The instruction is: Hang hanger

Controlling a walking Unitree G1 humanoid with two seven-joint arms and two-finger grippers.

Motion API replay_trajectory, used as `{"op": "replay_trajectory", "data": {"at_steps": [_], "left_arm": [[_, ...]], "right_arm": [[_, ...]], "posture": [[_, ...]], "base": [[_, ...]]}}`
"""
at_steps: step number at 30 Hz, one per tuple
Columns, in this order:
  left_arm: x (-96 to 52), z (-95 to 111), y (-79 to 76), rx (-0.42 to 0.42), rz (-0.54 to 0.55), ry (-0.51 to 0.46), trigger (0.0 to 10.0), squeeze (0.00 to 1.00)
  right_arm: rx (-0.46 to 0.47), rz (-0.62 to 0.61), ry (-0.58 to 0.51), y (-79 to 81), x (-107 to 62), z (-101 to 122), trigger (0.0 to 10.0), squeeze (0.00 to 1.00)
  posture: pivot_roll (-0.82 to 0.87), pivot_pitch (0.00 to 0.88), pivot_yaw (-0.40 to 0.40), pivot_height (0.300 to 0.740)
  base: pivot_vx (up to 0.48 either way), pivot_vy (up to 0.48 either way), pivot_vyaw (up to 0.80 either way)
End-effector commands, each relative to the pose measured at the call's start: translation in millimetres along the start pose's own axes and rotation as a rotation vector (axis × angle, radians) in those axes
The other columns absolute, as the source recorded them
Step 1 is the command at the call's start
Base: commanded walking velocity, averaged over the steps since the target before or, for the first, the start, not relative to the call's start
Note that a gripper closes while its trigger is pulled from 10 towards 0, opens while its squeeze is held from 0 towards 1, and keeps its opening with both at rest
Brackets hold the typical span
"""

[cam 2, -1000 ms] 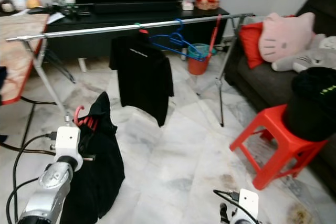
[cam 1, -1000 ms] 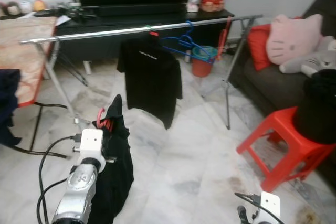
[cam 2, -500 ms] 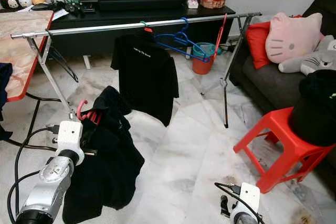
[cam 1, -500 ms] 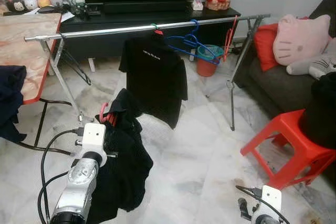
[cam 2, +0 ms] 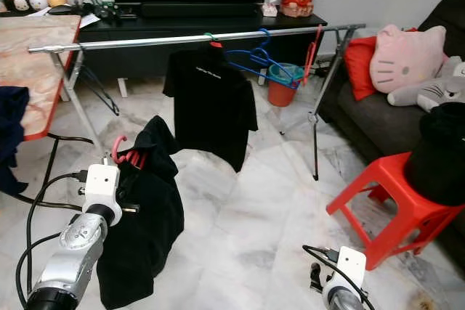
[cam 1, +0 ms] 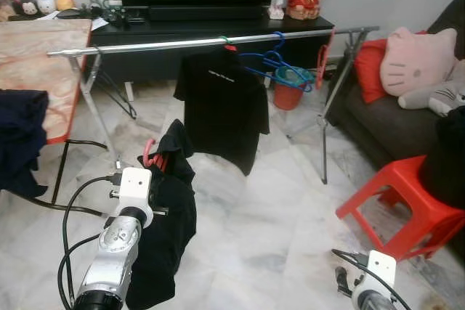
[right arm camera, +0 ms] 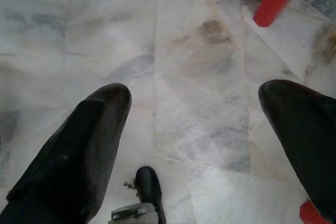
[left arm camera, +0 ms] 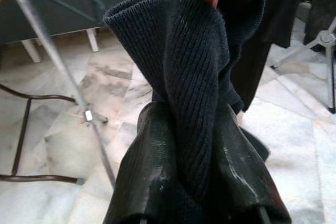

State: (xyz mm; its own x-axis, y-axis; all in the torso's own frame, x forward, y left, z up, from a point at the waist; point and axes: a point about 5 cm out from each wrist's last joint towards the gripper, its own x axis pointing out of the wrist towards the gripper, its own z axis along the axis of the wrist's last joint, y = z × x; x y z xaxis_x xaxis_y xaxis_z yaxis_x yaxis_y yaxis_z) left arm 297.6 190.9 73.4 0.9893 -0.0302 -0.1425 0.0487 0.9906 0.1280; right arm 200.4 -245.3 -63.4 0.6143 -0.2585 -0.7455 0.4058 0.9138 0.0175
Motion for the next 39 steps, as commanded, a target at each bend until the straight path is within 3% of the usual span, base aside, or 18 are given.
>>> {"op": "replay_trajectory", "data": {"at_steps": [1,15,29,39], "left_arm": [[4.7,21,1.7,0.005,0.01,-0.084,10.0,0.0],[9.0,24,-1.5,0.044,-0.032,-0.084,10.0,0.0],[3.3,32,-17.9,0.049,-0.098,-0.102,10.0,0.0],[0.7,32,-17.9,0.042,-0.093,-0.09,10.0,0.0]], "right_arm": [[-0.002,0.001,-0.013,0.8,1.0,6,10.0,0.0],[0.012,0.007,-0.01,5.1,1.8,8,10.0,0.0],[-0.006,0.012,-0.014,6.0,2.5,12,10.0,0.0],[-0.013,0.011,-0.01,5.7,2.9,14,10.0,0.0]], "posture": [[0.02,0.0,-0.098,0.74],[0.01,0.0,-0.075,0.74],[0.03,0.0,-0.094,0.74],[0.04,0.0,-0.105,0.74]], "base": [[0.0,0.262,0.0],[0.0,0.267,-0.09],[0.0,0.0,0.0],[0.0,0.0,0.0]]}}
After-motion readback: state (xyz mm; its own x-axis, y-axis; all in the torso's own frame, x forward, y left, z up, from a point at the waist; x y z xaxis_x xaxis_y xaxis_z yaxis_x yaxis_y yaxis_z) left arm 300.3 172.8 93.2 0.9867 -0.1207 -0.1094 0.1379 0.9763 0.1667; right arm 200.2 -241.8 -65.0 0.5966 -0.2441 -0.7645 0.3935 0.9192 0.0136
